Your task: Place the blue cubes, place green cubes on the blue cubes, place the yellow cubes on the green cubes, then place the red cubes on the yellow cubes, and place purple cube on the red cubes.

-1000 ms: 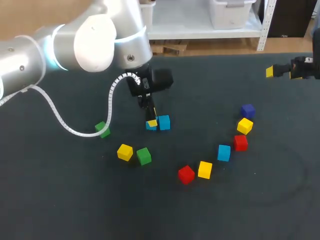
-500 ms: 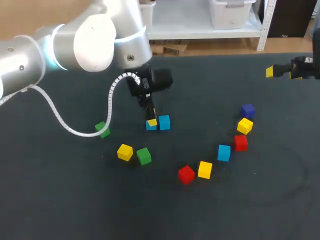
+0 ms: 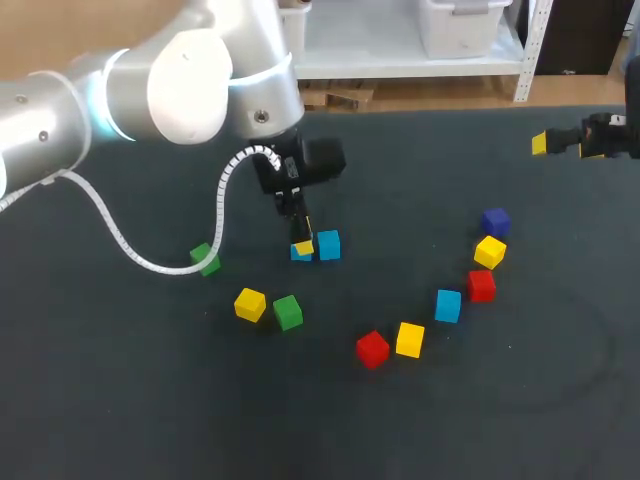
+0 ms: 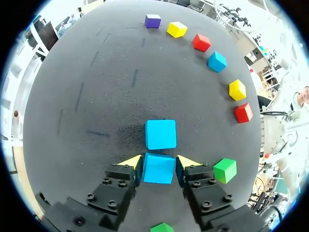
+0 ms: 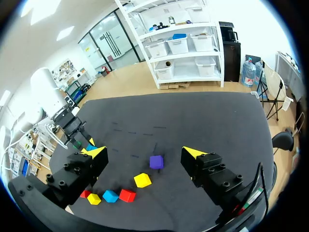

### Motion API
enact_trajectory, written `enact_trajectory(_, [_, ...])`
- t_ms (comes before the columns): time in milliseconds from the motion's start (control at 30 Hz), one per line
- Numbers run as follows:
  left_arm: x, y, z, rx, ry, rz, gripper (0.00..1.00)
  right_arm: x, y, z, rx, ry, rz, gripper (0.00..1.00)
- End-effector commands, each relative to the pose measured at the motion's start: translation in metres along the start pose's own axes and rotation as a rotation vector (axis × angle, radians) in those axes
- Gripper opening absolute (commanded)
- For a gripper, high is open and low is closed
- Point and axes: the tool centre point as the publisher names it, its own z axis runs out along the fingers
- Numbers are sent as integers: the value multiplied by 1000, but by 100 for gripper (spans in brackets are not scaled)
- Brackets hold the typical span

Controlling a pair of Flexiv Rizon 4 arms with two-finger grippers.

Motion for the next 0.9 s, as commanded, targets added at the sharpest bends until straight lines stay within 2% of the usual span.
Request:
enact_trajectory(33, [0,1,0,1,2,-4,47,0,1,-1,4,1,1,100])
enact_trajectory(67, [0,2,-1,0,2,-5,50,0,1,-1,4,1,1,100])
enact_trajectory(100, [0,2,-1,0,1,-5,57,0,1,-1,4,1,1,100])
enact_trajectory(233, [1,1,-3,-4,2,-8,64,0,1,-1,4,1,1,100])
enact_trajectory(333, [2,-1,-3,-4,1,-12,62,0,1,-1,4,1,1,100])
enact_trajectory(567, [6,-1,0,0,2,-24,50,0,1,-1,4,1,1,100])
enact_trajectory(767, [9,-1,-2,-4,4,-33,46,0,1,-1,4,1,1,100])
enact_trajectory(833, [9,-1,-2,-5,2,-37,39,0,1,-1,4,1,1,100])
enact_trajectory(900, [9,-1,-2,-5,2,-38,40,0,1,-1,4,1,1,100])
